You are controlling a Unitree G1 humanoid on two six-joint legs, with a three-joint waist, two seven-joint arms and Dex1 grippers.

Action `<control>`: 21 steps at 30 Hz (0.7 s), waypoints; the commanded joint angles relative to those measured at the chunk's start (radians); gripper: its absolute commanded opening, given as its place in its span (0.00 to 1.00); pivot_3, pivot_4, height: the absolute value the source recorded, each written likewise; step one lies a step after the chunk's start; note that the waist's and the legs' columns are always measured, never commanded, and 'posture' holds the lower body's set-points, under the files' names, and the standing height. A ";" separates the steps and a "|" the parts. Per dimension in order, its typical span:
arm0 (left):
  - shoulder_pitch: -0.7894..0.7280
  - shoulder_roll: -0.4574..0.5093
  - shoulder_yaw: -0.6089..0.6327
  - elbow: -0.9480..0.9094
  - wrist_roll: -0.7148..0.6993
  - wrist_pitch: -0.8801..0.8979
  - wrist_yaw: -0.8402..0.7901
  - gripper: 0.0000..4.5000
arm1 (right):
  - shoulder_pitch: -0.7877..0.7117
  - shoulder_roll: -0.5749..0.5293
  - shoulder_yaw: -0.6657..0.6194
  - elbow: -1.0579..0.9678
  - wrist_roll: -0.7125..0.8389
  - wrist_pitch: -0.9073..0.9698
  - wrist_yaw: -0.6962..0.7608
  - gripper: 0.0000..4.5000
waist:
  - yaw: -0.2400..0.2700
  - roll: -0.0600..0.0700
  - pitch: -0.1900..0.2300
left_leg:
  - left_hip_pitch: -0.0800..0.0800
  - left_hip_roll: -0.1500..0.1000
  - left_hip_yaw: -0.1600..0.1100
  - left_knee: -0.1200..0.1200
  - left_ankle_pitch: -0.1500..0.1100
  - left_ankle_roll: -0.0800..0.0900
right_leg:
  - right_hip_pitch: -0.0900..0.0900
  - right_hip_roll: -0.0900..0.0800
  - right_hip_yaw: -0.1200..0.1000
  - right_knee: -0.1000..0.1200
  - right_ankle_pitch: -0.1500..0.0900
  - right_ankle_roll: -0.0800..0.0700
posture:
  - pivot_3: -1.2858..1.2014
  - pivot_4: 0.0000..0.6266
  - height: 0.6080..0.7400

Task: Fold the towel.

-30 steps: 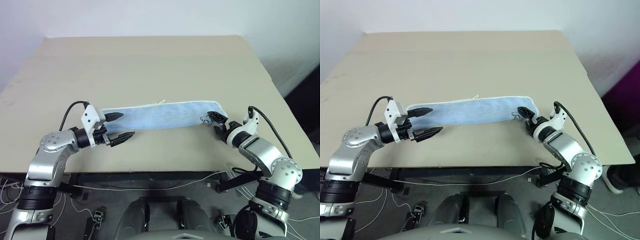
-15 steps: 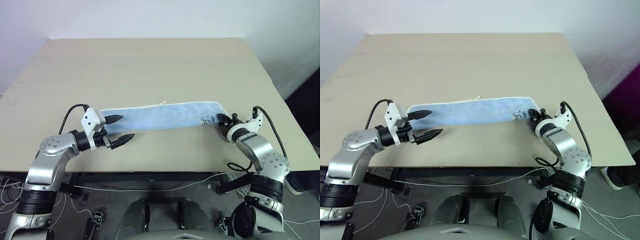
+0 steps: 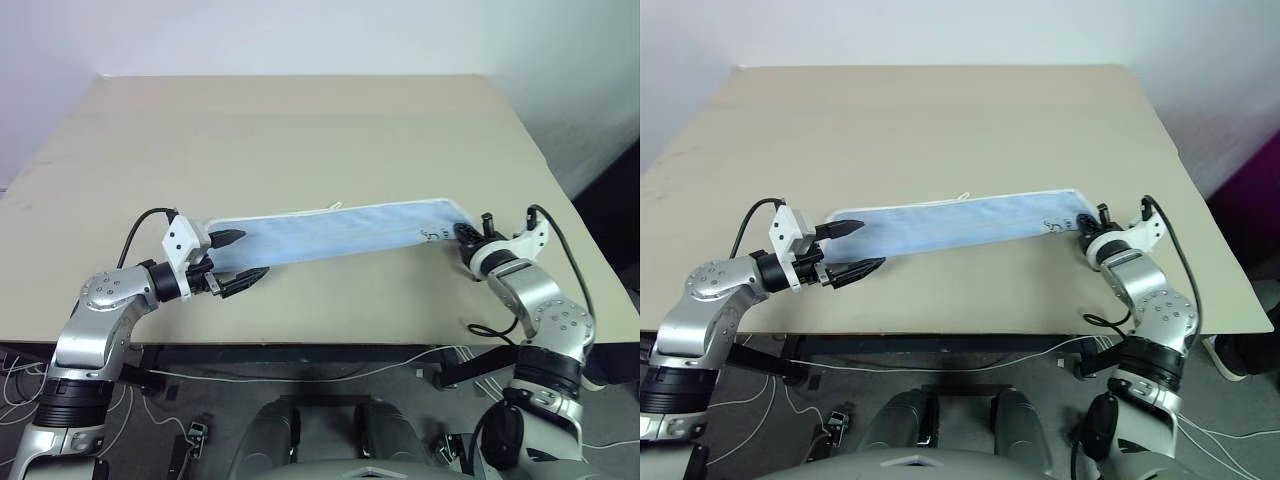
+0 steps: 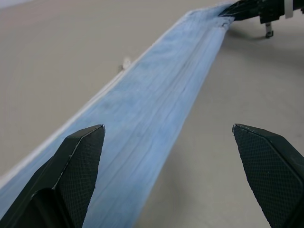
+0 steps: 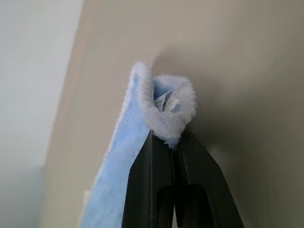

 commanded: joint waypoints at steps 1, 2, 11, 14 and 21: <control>-0.016 -0.001 0.002 -0.006 0.004 -0.024 -0.007 1.00 | -0.008 -0.099 -0.038 -0.004 -0.037 -0.010 0.064 0.00 | -0.003 0.002 0.001 | -0.001 0.000 0.000 0.000 0.000 0.000 | -0.001 0.000 0.000 0.000 0.000 0.000 | 0.52 0.24 1.00; -0.016 -0.002 0.001 -0.004 0.005 -0.026 -0.007 1.00 | -0.009 -0.123 -0.030 -0.007 -0.049 -0.002 0.083 0.00 | -0.005 0.003 0.002 | -0.001 0.000 0.001 0.000 0.000 0.000 | -0.001 0.000 0.000 0.000 0.000 0.000 | 0.52 0.24 1.00; -0.008 -0.015 -0.006 -0.010 0.011 -0.028 -0.002 1.00 | -0.039 -0.294 0.229 -0.134 -0.290 0.039 0.361 0.00 | -0.010 0.005 0.003 | -0.002 0.001 0.002 -0.001 0.000 0.000 | -0.004 0.001 0.001 0.001 0.000 0.000 | 0.52 0.24 1.00; -0.007 -0.017 -0.005 -0.012 0.012 -0.026 0.001 1.00 | -0.050 -0.389 0.422 -0.217 -0.464 -0.007 0.529 0.00 | -0.009 0.005 0.003 | -0.006 0.001 0.002 0.000 0.000 0.000 | -0.008 0.001 0.001 0.002 0.000 0.000 | 0.52 0.24 1.00; 0.005 -0.030 -0.009 -0.028 0.014 -0.023 0.014 1.00 | -0.103 -0.469 0.785 -0.315 -0.796 -0.112 0.795 0.00 | -0.007 0.004 0.003 | -0.010 0.001 0.001 0.001 0.000 0.000 | -0.011 0.001 0.000 0.001 0.000 0.000 | 0.52 0.24 1.00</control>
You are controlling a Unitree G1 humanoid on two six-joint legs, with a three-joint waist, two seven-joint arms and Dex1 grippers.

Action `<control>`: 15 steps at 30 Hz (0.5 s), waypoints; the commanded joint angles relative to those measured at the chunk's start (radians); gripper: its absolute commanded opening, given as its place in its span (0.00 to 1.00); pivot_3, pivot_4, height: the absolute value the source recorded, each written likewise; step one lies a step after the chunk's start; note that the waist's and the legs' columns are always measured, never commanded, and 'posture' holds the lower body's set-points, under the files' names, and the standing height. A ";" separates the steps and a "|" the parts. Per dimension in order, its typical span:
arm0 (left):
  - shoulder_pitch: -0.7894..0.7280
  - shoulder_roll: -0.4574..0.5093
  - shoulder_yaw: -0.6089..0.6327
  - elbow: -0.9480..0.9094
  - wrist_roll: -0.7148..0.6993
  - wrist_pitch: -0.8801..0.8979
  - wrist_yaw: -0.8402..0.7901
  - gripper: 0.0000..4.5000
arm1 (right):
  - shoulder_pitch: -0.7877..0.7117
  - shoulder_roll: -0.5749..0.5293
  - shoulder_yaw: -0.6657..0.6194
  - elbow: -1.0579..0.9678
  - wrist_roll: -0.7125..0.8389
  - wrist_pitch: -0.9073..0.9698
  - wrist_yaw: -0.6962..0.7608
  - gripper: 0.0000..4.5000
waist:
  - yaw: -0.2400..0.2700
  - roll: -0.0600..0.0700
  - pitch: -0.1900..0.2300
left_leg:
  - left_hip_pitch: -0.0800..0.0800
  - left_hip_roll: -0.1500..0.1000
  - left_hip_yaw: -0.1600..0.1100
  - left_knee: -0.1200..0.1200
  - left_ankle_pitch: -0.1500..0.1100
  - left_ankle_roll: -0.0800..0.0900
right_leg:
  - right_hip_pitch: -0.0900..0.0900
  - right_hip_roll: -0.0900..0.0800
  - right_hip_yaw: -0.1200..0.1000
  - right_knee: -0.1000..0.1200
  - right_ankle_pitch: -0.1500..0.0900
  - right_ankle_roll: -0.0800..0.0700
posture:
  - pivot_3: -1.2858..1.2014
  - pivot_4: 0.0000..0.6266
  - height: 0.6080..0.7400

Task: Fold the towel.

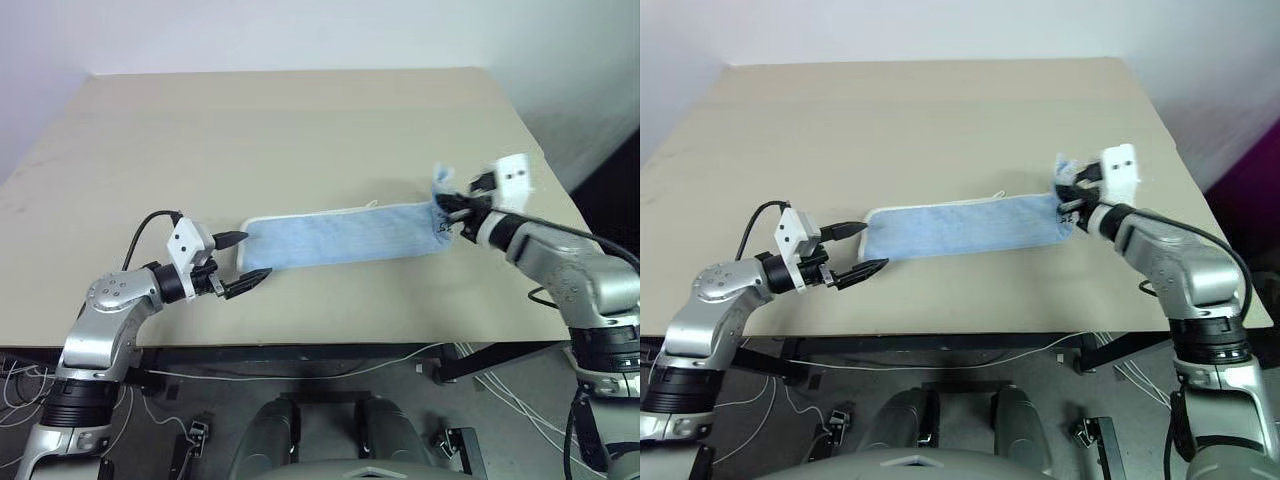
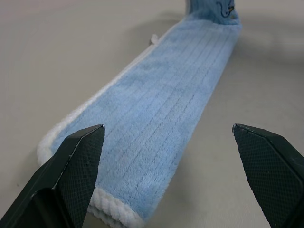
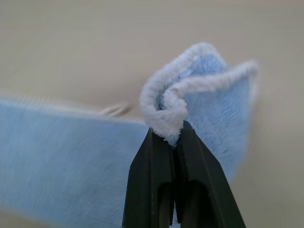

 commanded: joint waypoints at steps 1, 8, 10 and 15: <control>0.006 -0.004 0.001 -0.039 0.000 -0.010 0.009 1.00 | -0.041 -0.008 0.134 -0.059 -0.147 -0.049 0.100 0.00 | 0.001 0.000 0.000 | 0.000 0.000 0.000 0.000 0.000 0.000 | 0.000 0.000 0.000 0.000 0.000 0.000 | 0.52 0.24 1.00; 0.031 -0.007 0.007 -0.061 -0.007 -0.006 0.029 1.00 | -0.042 0.072 0.172 -0.026 -0.250 -0.067 0.157 0.00 | 0.003 -0.001 0.000 | -0.002 0.000 -0.001 0.001 0.000 0.000 | -0.002 -0.002 0.000 0.000 0.000 0.000 | 0.52 0.24 1.00; 0.040 -0.007 0.008 -0.068 -0.010 -0.005 0.033 1.00 | -0.040 0.087 0.170 -0.021 -0.270 -0.066 0.167 0.00 | 0.003 -0.001 0.000 | -0.002 0.000 -0.001 0.000 0.000 0.000 | -0.002 -0.002 0.000 0.000 0.000 0.000 | 0.52 0.24 1.00; 0.046 -0.010 0.007 -0.072 -0.013 0.000 0.043 1.00 | -0.031 0.115 0.147 -0.028 -0.277 -0.049 0.200 0.10 | 0.003 -0.001 0.000 | -0.002 0.000 -0.001 0.000 0.000 0.000 | -0.002 -0.002 0.000 0.000 0.000 0.000 | 0.52 0.24 1.00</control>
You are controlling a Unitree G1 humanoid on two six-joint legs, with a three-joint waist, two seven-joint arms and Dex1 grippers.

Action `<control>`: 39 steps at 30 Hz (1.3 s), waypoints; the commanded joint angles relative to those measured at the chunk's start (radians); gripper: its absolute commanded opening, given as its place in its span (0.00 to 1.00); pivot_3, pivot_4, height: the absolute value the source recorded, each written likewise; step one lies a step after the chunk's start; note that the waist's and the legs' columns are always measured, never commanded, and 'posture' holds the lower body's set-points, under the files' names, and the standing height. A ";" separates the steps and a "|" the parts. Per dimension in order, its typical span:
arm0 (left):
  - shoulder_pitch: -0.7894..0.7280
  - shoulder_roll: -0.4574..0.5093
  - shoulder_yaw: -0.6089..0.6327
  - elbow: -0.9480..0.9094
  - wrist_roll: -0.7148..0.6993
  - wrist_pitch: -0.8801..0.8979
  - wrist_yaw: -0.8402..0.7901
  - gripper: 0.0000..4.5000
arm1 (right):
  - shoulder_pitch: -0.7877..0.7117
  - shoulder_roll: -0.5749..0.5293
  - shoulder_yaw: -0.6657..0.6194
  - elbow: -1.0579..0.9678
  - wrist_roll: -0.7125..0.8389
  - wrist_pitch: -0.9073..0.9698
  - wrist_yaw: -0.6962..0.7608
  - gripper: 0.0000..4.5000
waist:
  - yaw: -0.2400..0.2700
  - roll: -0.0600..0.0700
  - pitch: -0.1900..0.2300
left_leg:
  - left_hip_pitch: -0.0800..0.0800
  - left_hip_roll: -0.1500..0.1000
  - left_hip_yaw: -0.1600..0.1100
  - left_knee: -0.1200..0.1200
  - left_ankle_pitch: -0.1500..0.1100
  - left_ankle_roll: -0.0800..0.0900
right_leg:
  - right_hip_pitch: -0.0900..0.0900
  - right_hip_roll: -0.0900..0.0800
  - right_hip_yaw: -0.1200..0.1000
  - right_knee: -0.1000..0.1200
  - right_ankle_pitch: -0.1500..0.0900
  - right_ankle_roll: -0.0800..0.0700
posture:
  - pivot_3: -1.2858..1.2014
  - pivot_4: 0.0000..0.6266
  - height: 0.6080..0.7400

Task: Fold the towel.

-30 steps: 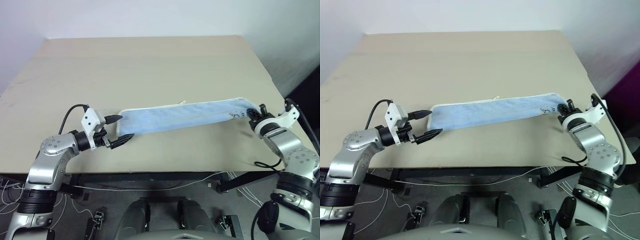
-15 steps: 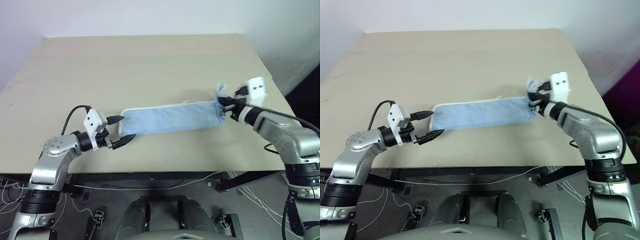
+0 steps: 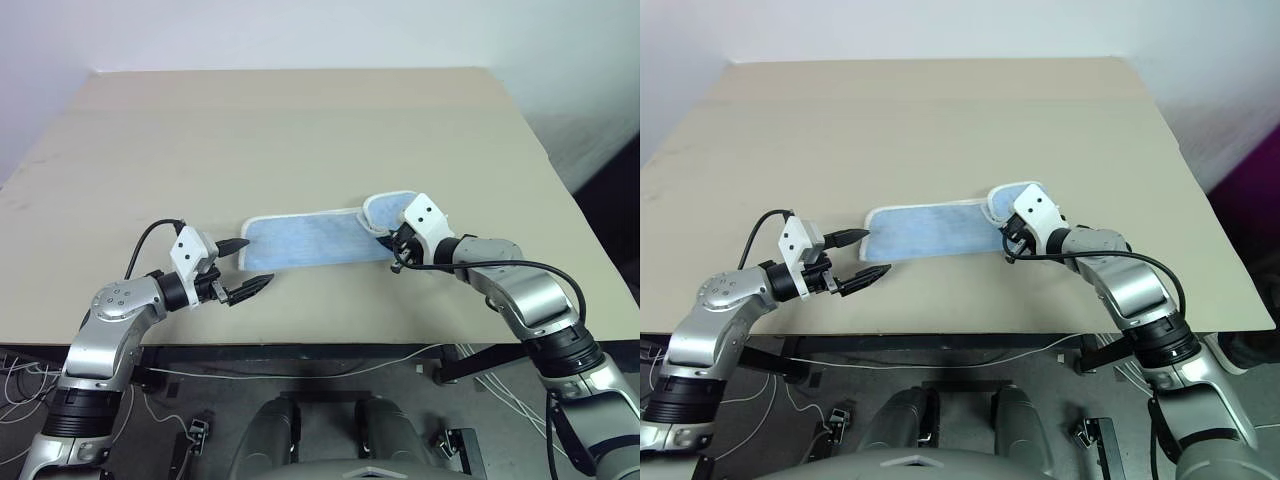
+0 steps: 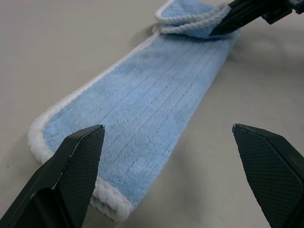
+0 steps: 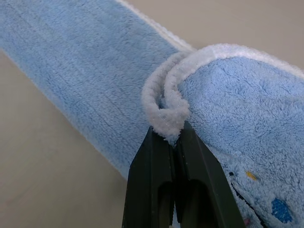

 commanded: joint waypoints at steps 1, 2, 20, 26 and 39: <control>0.003 -0.004 0.015 -0.039 -0.013 0.000 0.009 1.00 | -0.009 0.015 -0.048 -0.025 -0.005 0.002 0.022 0.14 | 0.000 0.000 0.000 | 0.000 0.000 0.000 0.000 0.000 0.000 | 0.000 0.000 0.000 0.000 0.000 0.000 | 0.52 0.24 1.00; 0.005 -0.007 0.014 -0.041 -0.015 0.004 0.014 1.00 | -0.006 0.017 -0.053 -0.028 -0.003 0.006 0.027 0.21 | 0.000 0.000 0.000 | 0.000 0.000 0.000 0.000 0.000 0.000 | 0.000 0.000 0.000 0.000 0.000 0.000 | 0.52 0.24 1.00; 0.162 -0.330 0.120 -0.290 -0.269 0.379 0.519 1.00 | -0.069 0.096 -0.369 0.121 0.201 0.041 0.117 0.29 | -0.001 0.000 0.000 | 0.000 0.000 -0.001 0.000 0.000 0.000 | 0.001 0.000 0.000 0.000 0.000 0.000 | 0.52 0.24 1.00; 0.195 -0.481 0.175 -0.384 -0.436 0.492 0.731 1.00 | -0.116 0.184 -0.253 0.407 0.046 -0.156 0.152 0.01 | 0.001 0.000 0.000 | 0.000 0.000 0.000 0.000 0.000 0.000 | 0.000 0.001 0.000 0.000 0.000 0.000 | 0.52 0.24 1.00; 0.319 -0.549 0.205 -0.473 -0.691 0.604 1.009 1.00 | -0.061 0.228 -0.191 0.515 -0.090 -0.376 0.207 0.01 | 0.000 -0.002 -0.002 | 0.006 -0.001 0.000 0.000 0.000 -0.001 | 0.007 0.002 -0.001 0.000 0.000 0.000 | 0.52 0.24 1.00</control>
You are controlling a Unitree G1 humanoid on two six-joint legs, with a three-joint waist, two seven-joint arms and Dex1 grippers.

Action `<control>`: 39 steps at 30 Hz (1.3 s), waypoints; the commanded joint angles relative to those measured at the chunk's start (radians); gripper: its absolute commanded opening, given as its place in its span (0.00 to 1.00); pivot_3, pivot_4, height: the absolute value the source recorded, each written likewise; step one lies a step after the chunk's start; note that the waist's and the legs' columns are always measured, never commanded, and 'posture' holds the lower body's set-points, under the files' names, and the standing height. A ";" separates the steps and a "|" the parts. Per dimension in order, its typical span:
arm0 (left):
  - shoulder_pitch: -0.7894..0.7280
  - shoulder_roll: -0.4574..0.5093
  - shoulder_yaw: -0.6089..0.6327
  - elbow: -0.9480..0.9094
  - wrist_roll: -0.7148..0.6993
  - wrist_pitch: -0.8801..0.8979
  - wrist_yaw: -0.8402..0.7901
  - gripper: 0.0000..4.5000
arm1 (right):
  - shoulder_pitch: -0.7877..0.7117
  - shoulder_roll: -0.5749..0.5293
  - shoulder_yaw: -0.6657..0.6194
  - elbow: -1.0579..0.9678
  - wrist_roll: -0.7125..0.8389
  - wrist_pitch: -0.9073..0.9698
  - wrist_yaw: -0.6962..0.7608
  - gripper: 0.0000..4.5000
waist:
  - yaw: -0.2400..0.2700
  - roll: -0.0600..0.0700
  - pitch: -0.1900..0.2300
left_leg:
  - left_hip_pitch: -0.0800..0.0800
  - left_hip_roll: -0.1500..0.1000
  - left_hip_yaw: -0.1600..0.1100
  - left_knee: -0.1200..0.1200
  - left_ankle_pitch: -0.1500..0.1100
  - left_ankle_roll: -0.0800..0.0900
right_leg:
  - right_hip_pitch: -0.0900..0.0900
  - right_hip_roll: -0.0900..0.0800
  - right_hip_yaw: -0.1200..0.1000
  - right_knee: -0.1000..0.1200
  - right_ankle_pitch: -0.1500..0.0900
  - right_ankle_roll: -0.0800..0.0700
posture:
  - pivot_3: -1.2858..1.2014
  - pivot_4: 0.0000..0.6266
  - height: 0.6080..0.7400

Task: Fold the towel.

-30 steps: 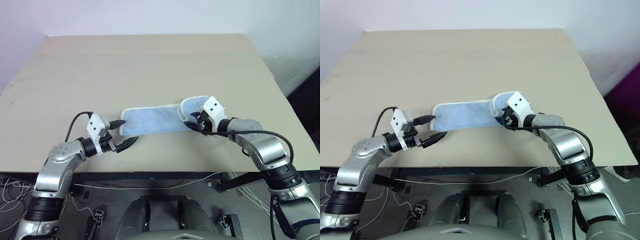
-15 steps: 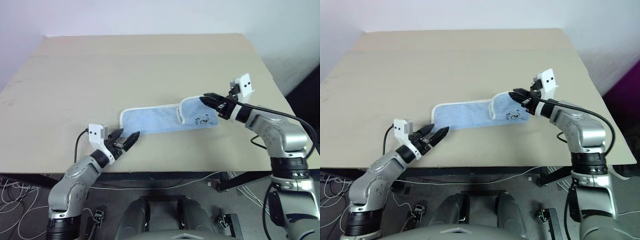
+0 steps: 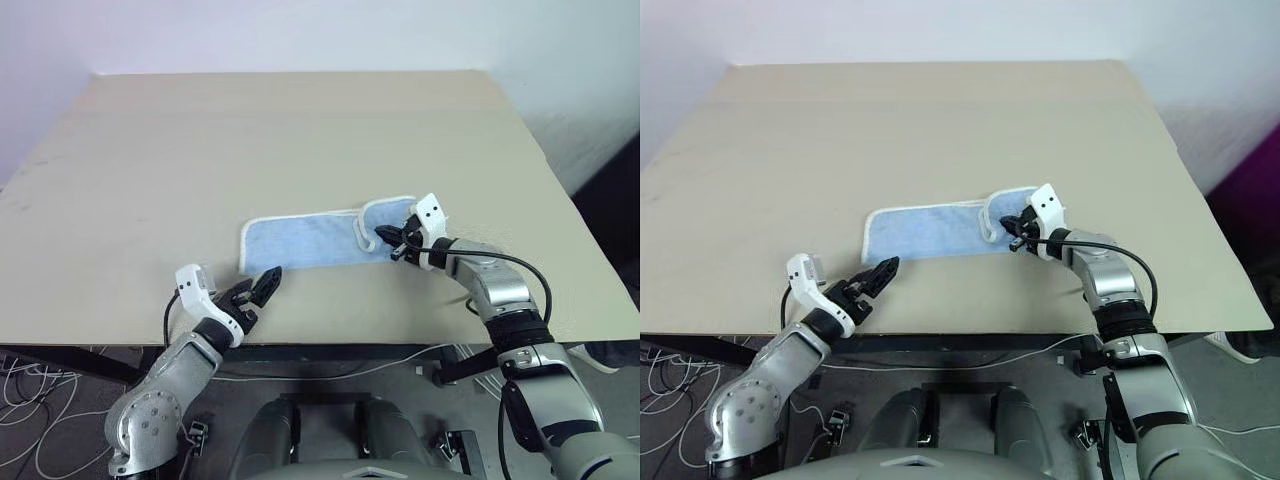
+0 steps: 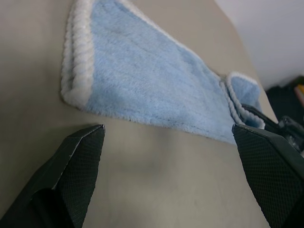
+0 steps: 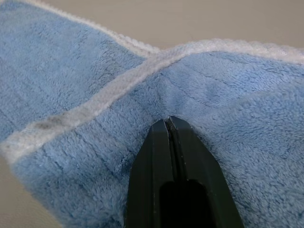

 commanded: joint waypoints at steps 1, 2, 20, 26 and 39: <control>0.050 -0.011 0.019 -0.060 -0.099 0.016 0.083 1.00 | 0.018 0.004 -0.021 -0.065 0.017 -0.003 0.023 0.01 | 0.000 0.000 0.000 | 0.000 0.000 0.000 0.000 0.000 0.000 | 0.000 0.000 0.000 0.000 0.000 0.000 | 0.52 0.24 1.00; 0.061 -0.016 0.023 -0.065 -0.128 0.014 0.109 1.00 | 0.017 0.002 -0.032 -0.088 0.027 -0.002 0.028 0.01 | 0.000 0.000 0.000 | 0.000 0.000 0.000 0.000 0.000 0.000 | 0.000 0.000 0.001 0.000 0.000 0.000 | 0.52 0.24 1.00; -0.091 -0.047 0.029 0.198 -0.382 -0.105 0.418 1.00 | -0.037 0.004 -0.107 -0.229 0.070 0.035 0.001 0.01 | 0.027 0.003 -0.001 | 0.010 -0.001 -0.001 0.000 0.000 0.000 | 0.012 -0.001 -0.002 -0.002 0.000 -0.001 | 0.52 0.24 1.00; -0.153 -0.037 0.039 0.258 -0.385 -0.123 0.408 0.96 | -0.020 -0.004 -0.117 -0.264 0.074 0.047 -0.009 0.00 | 0.027 0.003 -0.002 | 0.011 -0.001 -0.002 0.000 0.000 0.000 | 0.013 -0.001 -0.002 -0.002 0.000 -0.001 | 0.52 0.24 1.00; -0.190 -0.031 0.059 0.279 -0.387 -0.192 0.367 0.05 | 0.019 -0.008 -0.121 -0.292 0.065 0.050 -0.031 0.00 | 0.024 0.003 -0.001 | 0.009 -0.001 -0.001 -0.002 0.000 0.000 | 0.010 -0.001 -0.001 -0.003 0.000 -0.001 | 0.52 0.24 1.00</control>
